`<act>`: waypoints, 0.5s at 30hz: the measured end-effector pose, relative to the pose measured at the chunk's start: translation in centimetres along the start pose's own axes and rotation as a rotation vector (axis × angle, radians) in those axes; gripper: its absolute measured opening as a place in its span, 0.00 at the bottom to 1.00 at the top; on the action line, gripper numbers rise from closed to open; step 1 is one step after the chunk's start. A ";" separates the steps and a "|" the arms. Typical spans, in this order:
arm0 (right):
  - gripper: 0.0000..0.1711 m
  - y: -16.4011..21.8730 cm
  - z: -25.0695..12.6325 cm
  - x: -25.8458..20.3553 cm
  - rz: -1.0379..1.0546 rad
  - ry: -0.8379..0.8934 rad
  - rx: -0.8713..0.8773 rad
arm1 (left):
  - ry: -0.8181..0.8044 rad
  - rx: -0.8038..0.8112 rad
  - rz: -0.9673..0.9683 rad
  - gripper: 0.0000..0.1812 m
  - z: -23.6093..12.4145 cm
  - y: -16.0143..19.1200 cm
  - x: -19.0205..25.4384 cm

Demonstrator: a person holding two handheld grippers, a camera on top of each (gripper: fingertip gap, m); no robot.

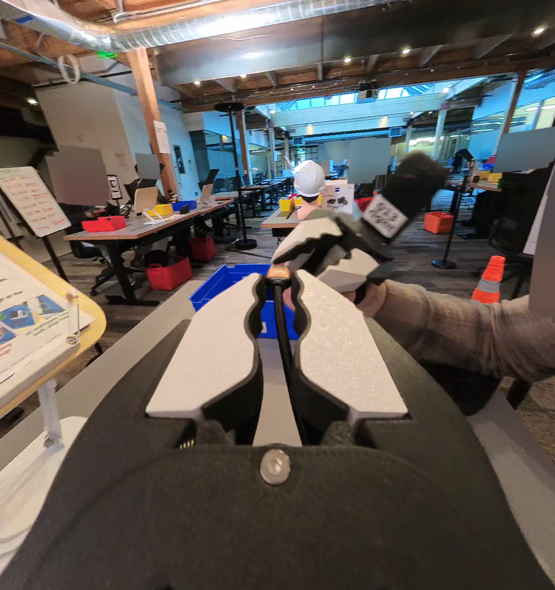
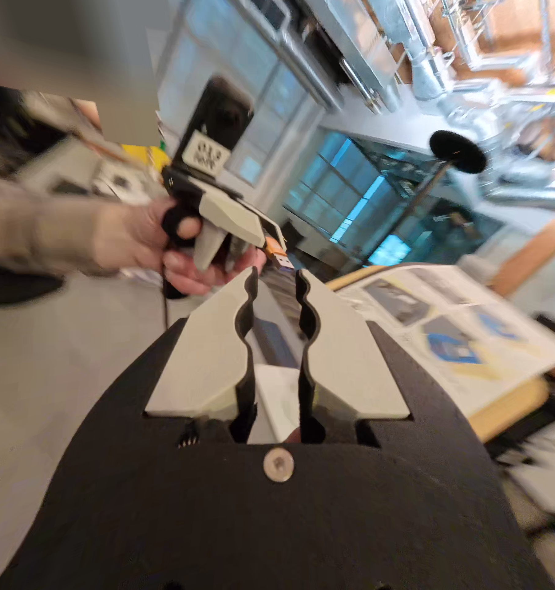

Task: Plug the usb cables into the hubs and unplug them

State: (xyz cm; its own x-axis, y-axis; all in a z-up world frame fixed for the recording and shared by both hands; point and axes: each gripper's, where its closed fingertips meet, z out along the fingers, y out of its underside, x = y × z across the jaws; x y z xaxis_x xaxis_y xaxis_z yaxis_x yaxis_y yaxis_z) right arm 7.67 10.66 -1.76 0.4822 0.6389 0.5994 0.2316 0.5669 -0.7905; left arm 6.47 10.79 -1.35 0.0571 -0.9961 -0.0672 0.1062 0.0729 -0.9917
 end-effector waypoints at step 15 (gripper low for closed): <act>0.01 1.9 0.9 2.3 -0.908 0.413 -0.449 | -0.174 -0.070 0.012 0.08 1.5 1.0 -0.2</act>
State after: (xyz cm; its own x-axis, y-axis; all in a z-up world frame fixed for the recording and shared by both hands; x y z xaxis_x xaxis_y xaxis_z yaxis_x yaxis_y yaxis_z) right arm 8.46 13.66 -1.82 0.2025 -0.1924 0.9602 0.8906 0.4439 -0.0989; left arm 8.09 11.11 -2.17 0.2294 -0.9711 -0.0653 0.0359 0.0754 -0.9965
